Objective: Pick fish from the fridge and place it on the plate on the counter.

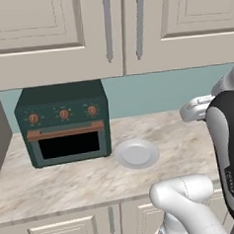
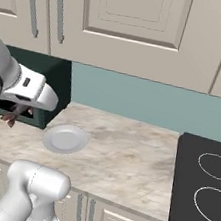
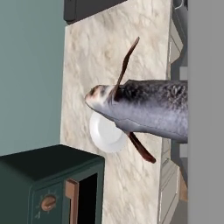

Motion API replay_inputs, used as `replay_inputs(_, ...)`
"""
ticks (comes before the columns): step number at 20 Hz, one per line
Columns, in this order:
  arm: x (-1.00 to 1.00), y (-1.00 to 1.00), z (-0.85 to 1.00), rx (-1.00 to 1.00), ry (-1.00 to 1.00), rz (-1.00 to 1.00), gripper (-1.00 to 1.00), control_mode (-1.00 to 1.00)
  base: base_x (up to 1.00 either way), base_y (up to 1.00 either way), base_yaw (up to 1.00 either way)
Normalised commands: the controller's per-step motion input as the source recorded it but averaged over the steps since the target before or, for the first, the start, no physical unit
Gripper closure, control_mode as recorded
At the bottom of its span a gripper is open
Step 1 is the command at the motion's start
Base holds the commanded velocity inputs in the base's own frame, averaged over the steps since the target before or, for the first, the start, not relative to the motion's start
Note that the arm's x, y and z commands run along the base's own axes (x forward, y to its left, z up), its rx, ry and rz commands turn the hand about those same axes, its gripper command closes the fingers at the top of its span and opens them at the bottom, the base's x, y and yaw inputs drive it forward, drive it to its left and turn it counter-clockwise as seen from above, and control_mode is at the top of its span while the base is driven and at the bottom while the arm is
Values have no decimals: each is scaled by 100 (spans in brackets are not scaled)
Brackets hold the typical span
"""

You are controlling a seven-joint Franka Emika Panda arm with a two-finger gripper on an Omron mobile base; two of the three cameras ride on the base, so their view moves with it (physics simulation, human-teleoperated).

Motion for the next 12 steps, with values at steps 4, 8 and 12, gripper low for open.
replay_inputs(4, 27, 4, -48, -3, 0, 2, 100, -100, 0, 0, 0)
replay_inputs(8, 28, 0, -75, -2, 0, 12, 100, -100, 0, 0, 0)
replay_inputs(12, 39, 0, -70, -1, 1, 19, 100, -100, 0, 0, 0)
